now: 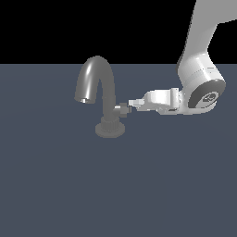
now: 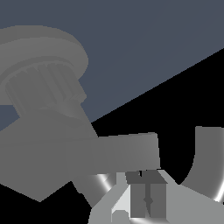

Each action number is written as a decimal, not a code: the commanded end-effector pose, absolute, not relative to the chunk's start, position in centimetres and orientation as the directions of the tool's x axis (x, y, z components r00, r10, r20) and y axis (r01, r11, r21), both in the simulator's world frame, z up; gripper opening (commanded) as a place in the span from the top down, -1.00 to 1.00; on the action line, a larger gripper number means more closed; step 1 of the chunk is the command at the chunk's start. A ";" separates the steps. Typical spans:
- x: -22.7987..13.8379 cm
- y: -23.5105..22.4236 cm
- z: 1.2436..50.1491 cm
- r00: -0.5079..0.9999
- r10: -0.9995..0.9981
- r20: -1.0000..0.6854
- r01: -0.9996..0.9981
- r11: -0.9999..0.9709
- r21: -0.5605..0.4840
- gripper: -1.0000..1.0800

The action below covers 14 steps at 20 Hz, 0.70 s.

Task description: Turn on the faucet by rotating a designated handle.

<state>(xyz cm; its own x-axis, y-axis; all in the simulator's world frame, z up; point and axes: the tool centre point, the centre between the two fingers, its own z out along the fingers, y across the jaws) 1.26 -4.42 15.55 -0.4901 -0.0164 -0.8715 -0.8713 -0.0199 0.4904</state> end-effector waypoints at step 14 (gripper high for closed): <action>1.8 -4.4 12.2 -0.452 -0.015 -0.892 -0.891 -0.032 0.453 1.00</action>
